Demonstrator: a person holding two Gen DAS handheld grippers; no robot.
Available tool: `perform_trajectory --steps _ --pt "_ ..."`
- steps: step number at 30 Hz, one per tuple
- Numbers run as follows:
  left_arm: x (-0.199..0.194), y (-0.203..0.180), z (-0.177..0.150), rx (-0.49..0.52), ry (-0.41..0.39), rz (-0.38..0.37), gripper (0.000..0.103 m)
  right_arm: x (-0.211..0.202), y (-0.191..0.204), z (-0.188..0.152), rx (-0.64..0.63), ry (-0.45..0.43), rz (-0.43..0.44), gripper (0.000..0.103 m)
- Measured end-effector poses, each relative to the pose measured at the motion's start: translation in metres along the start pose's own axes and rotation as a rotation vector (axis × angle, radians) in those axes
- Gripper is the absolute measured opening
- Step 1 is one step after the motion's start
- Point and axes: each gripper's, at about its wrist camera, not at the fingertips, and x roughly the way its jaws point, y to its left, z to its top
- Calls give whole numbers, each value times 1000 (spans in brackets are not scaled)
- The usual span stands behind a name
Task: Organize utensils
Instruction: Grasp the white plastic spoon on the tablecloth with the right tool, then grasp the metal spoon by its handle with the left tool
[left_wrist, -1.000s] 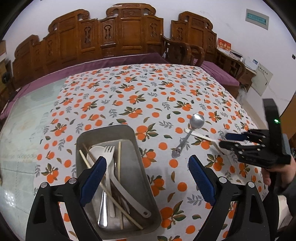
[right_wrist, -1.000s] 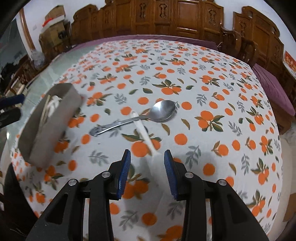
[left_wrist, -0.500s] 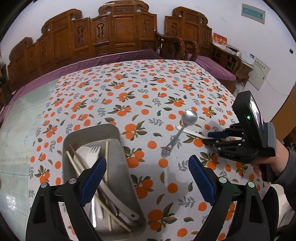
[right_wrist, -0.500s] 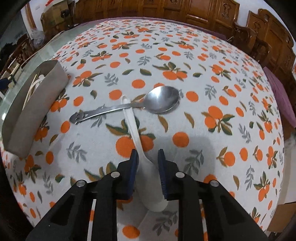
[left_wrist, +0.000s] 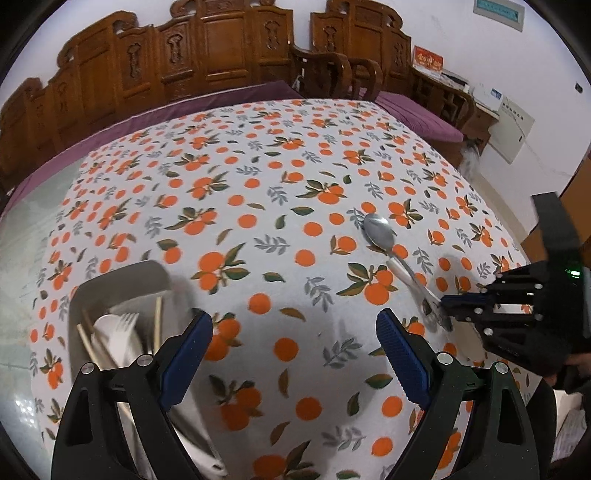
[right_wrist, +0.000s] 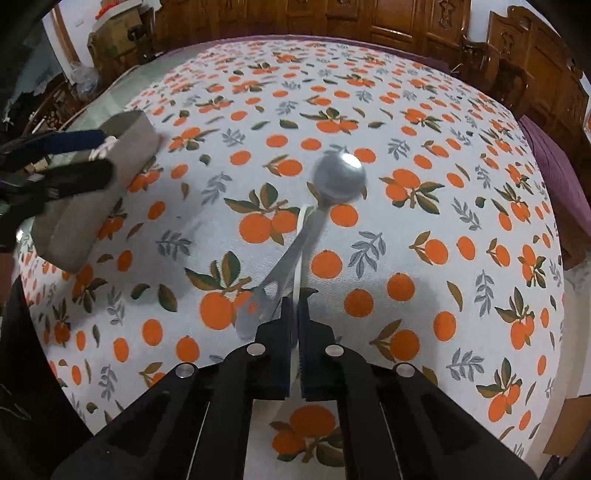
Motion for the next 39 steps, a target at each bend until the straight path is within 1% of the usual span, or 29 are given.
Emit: perform_trajectory --steps 6,13,15,18,22,25,30,34,35,39 --pt "1 -2 -2 -6 5 23 86 -13 15 3 -20 -21 74 4" --pt "-20 17 -6 -42 -19 56 86 -22 51 -1 -25 -29 173 4" --pt "-25 22 -8 -51 -25 63 86 -26 62 -3 -35 -39 171 4" --pt "-29 26 -9 -60 -30 65 86 -35 64 -5 -25 -64 145 4" --pt "-28 26 -9 -58 -28 60 86 -44 46 -8 9 -89 98 4" --pt "-23 17 -6 -49 -23 51 86 -48 25 -10 34 -101 61 4" --pt "-4 -12 4 -20 -20 22 86 -54 -12 -19 80 -115 3 4" --pt "23 -41 13 10 -1 -22 86 -52 -36 -29 121 -111 -20 4" --pt "30 -47 15 14 6 -33 85 -51 -41 -32 130 -107 -25 4" --pt "61 -70 21 34 50 -58 70 -46 -60 -45 160 -97 -31 4"
